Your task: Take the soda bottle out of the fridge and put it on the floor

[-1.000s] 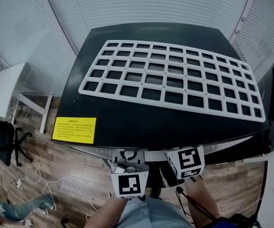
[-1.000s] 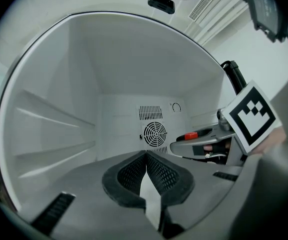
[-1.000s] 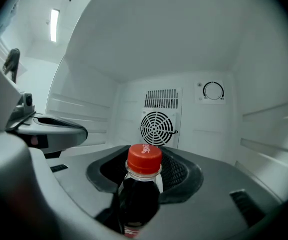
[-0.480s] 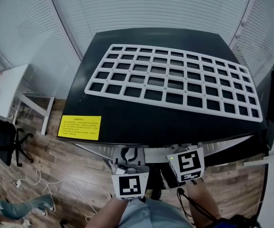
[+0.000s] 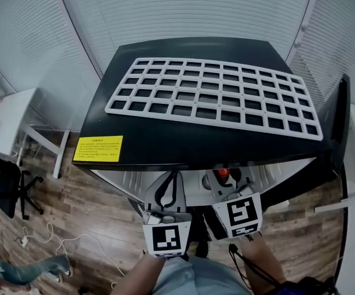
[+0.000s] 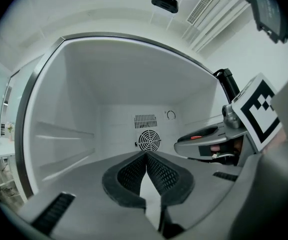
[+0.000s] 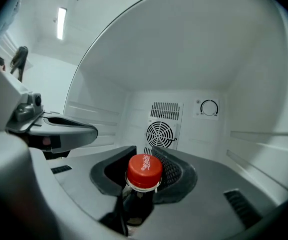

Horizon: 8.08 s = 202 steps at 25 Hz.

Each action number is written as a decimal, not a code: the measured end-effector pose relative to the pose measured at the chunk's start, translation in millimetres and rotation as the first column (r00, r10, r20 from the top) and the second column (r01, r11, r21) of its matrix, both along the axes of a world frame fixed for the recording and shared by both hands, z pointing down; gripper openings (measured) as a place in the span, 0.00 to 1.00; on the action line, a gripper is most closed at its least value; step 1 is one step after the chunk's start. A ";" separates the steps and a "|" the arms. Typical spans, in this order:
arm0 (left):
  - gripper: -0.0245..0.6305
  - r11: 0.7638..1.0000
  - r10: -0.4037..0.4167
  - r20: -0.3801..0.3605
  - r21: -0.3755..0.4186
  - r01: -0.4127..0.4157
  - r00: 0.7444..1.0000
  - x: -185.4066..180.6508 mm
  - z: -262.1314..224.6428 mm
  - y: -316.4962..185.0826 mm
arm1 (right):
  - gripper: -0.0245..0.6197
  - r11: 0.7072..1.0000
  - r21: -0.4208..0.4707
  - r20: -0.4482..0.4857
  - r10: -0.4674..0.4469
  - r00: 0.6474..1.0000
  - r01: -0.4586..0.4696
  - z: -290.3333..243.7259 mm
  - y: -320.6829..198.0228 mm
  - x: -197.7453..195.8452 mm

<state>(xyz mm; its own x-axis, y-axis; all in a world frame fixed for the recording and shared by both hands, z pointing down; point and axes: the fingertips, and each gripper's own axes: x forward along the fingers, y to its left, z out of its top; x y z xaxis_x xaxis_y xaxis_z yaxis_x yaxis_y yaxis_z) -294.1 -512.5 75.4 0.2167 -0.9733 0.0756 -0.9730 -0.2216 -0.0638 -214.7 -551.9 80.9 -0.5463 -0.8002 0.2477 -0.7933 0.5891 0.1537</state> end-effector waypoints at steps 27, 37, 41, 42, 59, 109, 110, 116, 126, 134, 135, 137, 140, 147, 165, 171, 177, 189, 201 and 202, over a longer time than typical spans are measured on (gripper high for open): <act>0.07 0.997 0.059 0.055 0.051 -0.062 0.997 73.9 -14.3 126.8 | 0.21 0.998 0.068 0.080 -0.012 0.997 0.007 -24.6 150.1 55.4; 0.07 0.971 0.199 0.055 0.122 -0.204 0.978 80.7 -34.5 162.2 | 0.21 0.982 0.129 0.088 0.128 0.988 -0.139 -36.6 204.6 61.6; 0.07 0.954 0.263 0.032 0.138 -0.265 0.964 79.8 -42.2 176.4 | 0.21 0.971 0.130 0.092 0.192 0.977 -0.203 -42.5 225.4 60.2; 0.07 0.951 0.278 0.024 0.135 -0.279 0.960 80.0 -41.8 181.6 | 0.21 0.968 0.130 0.093 0.205 0.974 -0.216 -42.5 232.9 60.2; 0.07 0.664 0.742 0.029 0.105 -0.741 0.669 236.7 -9.5 301.9 | 0.21 0.708 0.101 0.103 0.692 0.715 -0.699 -12.6 389.5 199.6; 0.06 0.284 0.958 0.076 -0.132 -0.950 0.276 465.8 280.0 462.9 | 0.21 0.275 -0.119 0.082 0.960 0.267 -0.954 275.2 613.1 402.5; 0.06 0.286 0.958 0.077 -0.134 -0.949 0.278 466.5 287.2 463.0 | 0.21 0.271 -0.119 0.082 0.962 0.262 -0.955 282.6 614.8 403.9; 0.06 0.267 0.963 0.070 -0.163 -0.950 0.259 471.7 334.1 472.6 | 0.21 0.247 -0.134 0.078 0.968 0.238 -0.960 331.2 624.0 410.3; 0.06 0.244 0.970 0.049 -0.213 -0.946 0.239 482.4 406.3 489.4 | 0.21 0.230 -0.159 0.073 0.973 0.220 -0.960 398.0 634.9 422.8; 0.06 0.242 0.970 0.016 -0.206 -0.948 0.244 497.7 451.2 493.1 | 0.21 0.223 -0.189 0.056 0.975 0.216 -0.956 454.5 650.3 431.8; 0.06 0.242 0.969 0.013 -0.205 -0.948 0.245 499.4 455.8 493.8 | 0.21 0.223 -0.190 0.054 0.975 0.217 -0.956 460.9 652.1 433.3; 0.06 0.240 0.970 0.015 -0.207 -0.949 0.242 503.6 466.3 494.9 | 0.21 0.224 -0.189 0.046 0.974 0.220 -0.956 473.2 653.2 436.7; 0.06 0.231 0.972 0.016 -0.212 -0.950 0.233 509.2 482.6 497.7 | 0.21 0.220 -0.203 0.041 0.976 0.216 -0.954 490.9 655.2 439.3; 0.06 0.218 0.974 -0.001 -0.233 -0.948 0.224 518.2 517.4 502.2 | 0.21 0.192 -0.228 0.019 0.981 0.193 -0.955 528.2 663.6 449.1; 0.06 0.176 0.983 -0.001 -0.260 -0.950 0.183 526.9 590.9 516.7 | 0.21 0.149 -0.289 -0.023 0.987 0.162 -0.946 616.6 691.4 459.2; 0.06 0.169 0.984 -0.003 -0.268 -0.948 0.176 523.2 618.0 520.4 | 0.21 0.137 -0.304 -0.035 0.987 0.155 -0.943 640.3 699.0 452.0; 0.06 0.152 0.988 0.013 -0.269 -0.951 0.155 526.9 637.4 527.3 | 0.21 0.106 -0.326 -0.050 0.990 0.129 -0.939 666.6 711.8 449.8; 0.06 0.129 0.991 0.019 -0.292 -0.948 0.130 525.6 673.2 535.4 | 0.21 0.072 -0.358 -0.076 0.991 0.106 -0.931 710.1 727.8 441.9; 0.06 0.141 0.990 0.031 -0.291 -0.946 0.138 522.4 694.2 531.0 | 0.21 0.069 -0.362 -0.095 0.989 0.110 -0.930 737.9 732.9 437.2; 0.06 0.140 0.990 0.031 -0.289 -0.947 0.137 523.0 696.2 531.2 | 0.21 0.069 -0.363 -0.097 0.989 0.111 -0.929 740.4 733.2 437.0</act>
